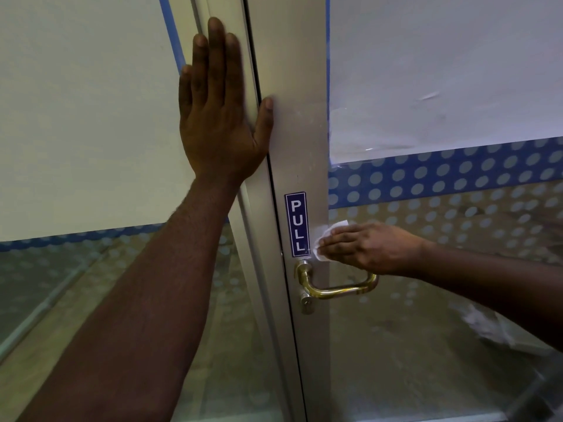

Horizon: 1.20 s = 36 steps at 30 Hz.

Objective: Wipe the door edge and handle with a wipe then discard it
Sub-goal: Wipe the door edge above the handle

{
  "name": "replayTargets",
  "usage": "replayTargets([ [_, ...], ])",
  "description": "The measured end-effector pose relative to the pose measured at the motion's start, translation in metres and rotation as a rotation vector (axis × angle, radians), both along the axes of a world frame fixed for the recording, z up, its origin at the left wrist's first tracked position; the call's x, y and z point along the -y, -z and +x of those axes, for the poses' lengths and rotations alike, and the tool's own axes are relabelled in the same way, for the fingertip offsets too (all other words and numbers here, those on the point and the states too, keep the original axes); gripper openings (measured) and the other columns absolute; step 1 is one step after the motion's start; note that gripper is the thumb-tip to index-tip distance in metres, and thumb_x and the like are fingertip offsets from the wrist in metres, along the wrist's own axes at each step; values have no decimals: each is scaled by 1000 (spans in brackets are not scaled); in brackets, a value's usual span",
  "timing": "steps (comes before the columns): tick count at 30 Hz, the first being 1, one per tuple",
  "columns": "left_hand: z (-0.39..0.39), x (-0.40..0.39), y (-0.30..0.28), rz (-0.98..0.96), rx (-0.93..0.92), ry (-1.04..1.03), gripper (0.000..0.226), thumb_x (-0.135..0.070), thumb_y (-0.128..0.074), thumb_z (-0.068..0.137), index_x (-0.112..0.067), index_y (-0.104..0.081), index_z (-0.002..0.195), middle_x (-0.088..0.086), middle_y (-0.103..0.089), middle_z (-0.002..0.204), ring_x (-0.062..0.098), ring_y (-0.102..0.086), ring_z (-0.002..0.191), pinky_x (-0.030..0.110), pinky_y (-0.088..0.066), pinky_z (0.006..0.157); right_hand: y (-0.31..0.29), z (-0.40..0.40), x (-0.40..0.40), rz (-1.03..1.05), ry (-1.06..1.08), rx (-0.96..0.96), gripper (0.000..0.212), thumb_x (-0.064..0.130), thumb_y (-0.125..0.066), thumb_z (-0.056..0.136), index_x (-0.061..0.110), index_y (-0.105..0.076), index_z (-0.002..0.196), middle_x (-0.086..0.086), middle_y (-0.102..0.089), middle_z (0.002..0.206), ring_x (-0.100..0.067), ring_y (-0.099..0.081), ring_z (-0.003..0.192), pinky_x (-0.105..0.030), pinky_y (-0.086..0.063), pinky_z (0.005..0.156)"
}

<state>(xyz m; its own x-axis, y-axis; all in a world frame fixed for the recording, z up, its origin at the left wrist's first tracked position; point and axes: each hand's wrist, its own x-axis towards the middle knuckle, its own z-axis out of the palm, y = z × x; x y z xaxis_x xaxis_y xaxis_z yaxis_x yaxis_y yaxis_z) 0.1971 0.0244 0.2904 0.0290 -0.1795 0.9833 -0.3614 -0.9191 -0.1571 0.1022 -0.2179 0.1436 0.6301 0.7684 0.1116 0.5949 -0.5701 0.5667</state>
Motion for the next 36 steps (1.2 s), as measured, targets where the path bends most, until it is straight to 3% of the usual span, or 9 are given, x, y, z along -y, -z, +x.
replayTargets([
  [6,0,0,0,0,-8,0,70,-52,-34,104,-1,-29,153,22,-29,159,36,-26,149,45,-18,124,26,7,-19,-97,55,33,83,10,-83,68,19,-44,141,1,-43,148,-12,-33,140,-35,-13,115],
  [9,1,-1,1,-2,2,7,70,-51,-35,104,0,-30,152,22,-30,159,36,-26,149,45,-18,124,22,2,-1,-76,82,36,92,9,-86,63,18,-41,143,-1,-41,149,-12,-34,139,-35,-18,114],
  [16,1,2,0,-14,13,15,70,-51,-36,104,1,-32,151,24,-32,157,38,-28,148,44,-17,124,23,-4,10,-73,117,54,91,8,-86,62,15,-43,142,-2,-41,149,-14,-35,139,-36,-23,114],
  [23,0,1,0,-10,11,9,71,-52,-34,104,0,-29,152,23,-30,159,36,-26,149,44,-17,124,16,-4,9,-129,141,51,86,13,-81,70,19,-39,145,1,-35,152,-11,-29,141,-36,-11,115],
  [28,0,1,1,-10,19,24,71,-52,-35,104,0,-30,152,23,-30,158,36,-26,149,45,-20,124,31,2,-12,-178,171,79,87,6,-72,78,19,-25,150,-1,-19,158,-12,-2,142,-37,8,113],
  [32,1,0,0,-10,17,20,72,-52,-36,104,1,-30,152,23,-30,158,37,-26,148,43,-17,124,28,2,-2,-185,187,73,86,9,-75,75,18,-31,148,-1,-27,156,-11,-14,143,-37,-1,115],
  [36,2,2,1,-10,33,8,72,-52,-36,104,1,-30,151,23,-31,158,37,-27,148,43,-17,124,20,0,4,-235,172,39,79,9,-64,87,19,-19,151,-1,-17,158,-12,-10,146,-36,7,113],
])
